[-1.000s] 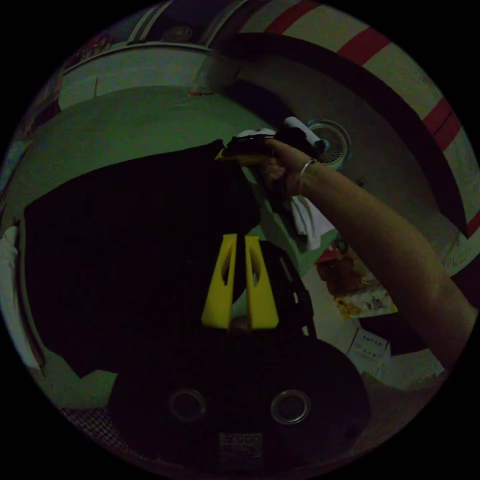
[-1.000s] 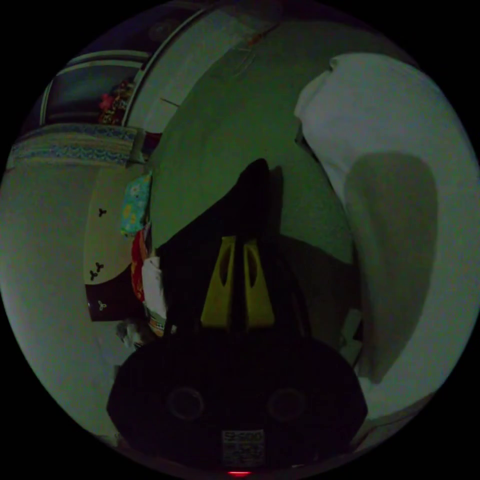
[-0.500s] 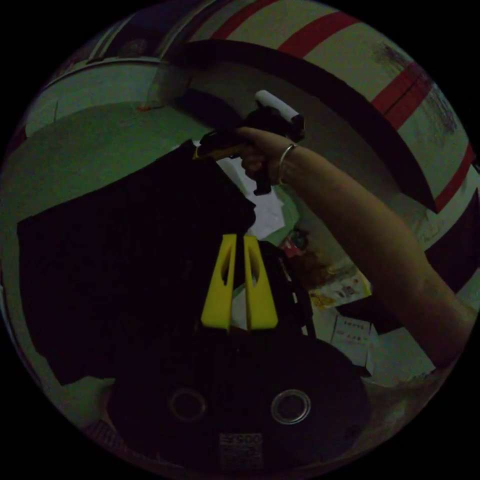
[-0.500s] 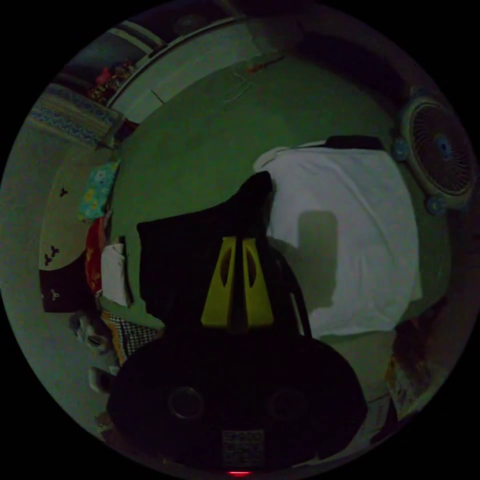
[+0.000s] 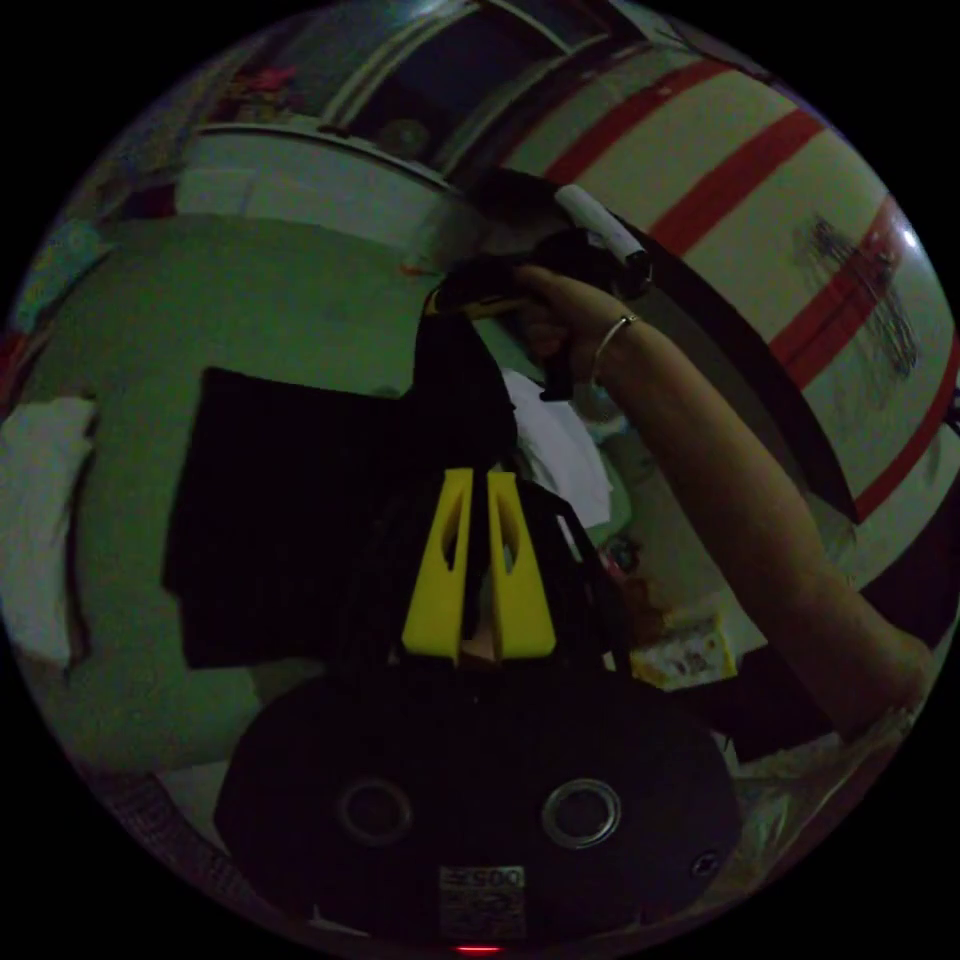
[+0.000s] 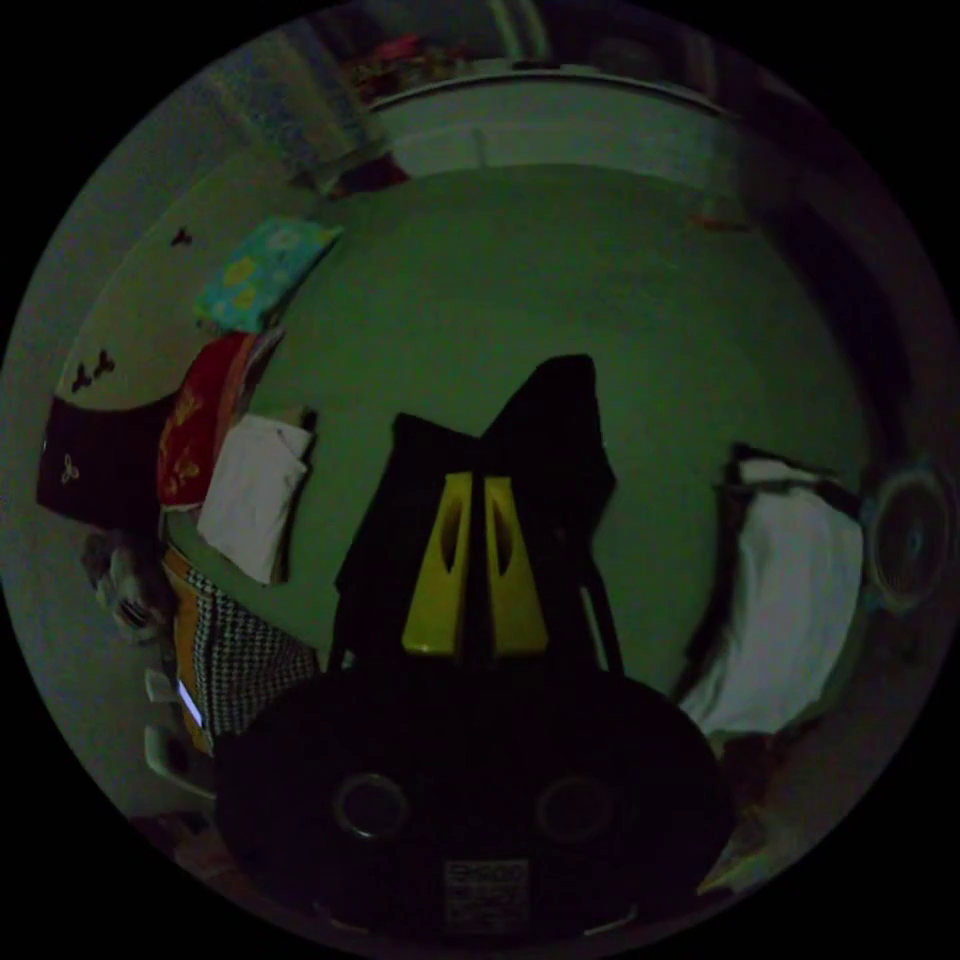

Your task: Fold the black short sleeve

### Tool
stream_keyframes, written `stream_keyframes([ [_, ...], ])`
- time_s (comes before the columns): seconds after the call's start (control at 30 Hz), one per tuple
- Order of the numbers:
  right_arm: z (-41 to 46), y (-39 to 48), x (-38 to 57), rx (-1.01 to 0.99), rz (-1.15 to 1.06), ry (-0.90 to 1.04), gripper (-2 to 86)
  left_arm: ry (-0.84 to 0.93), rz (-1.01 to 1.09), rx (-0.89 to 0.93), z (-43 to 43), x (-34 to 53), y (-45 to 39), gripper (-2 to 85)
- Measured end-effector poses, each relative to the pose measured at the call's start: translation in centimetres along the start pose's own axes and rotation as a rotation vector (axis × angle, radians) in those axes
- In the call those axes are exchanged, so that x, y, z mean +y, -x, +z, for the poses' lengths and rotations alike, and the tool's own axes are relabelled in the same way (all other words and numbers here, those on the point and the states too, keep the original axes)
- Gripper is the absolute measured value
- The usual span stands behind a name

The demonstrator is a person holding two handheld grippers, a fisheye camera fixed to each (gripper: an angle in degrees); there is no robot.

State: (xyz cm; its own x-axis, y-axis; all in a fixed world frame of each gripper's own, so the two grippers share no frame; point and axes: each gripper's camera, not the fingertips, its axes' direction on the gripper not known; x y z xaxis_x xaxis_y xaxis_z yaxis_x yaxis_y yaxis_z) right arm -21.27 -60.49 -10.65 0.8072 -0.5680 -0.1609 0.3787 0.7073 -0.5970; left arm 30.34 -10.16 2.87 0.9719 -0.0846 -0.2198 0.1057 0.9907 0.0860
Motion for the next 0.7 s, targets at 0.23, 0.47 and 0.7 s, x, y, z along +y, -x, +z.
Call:
stream_keyframes([
  [0.23, 9.3, 10.3, -1.5, -0.039, -0.068, 0.058, 10.4, 0.043, -0.257, -0.338, -4.6, 3.2, 10.6, 5.5],
  [0.47, 8.6, 7.5, 7.6, -0.152, -0.217, -0.027, 13.3, 0.052, -0.357, -0.372, -6.8, 6.0, 16.5, 8.9],
  [0.7, 11.2, 9.7, 17.3, -0.139, -0.271, 0.035, 13.7, 0.103, -0.333, -0.377, -5.2, 7.0, 18.6, 13.0],
])
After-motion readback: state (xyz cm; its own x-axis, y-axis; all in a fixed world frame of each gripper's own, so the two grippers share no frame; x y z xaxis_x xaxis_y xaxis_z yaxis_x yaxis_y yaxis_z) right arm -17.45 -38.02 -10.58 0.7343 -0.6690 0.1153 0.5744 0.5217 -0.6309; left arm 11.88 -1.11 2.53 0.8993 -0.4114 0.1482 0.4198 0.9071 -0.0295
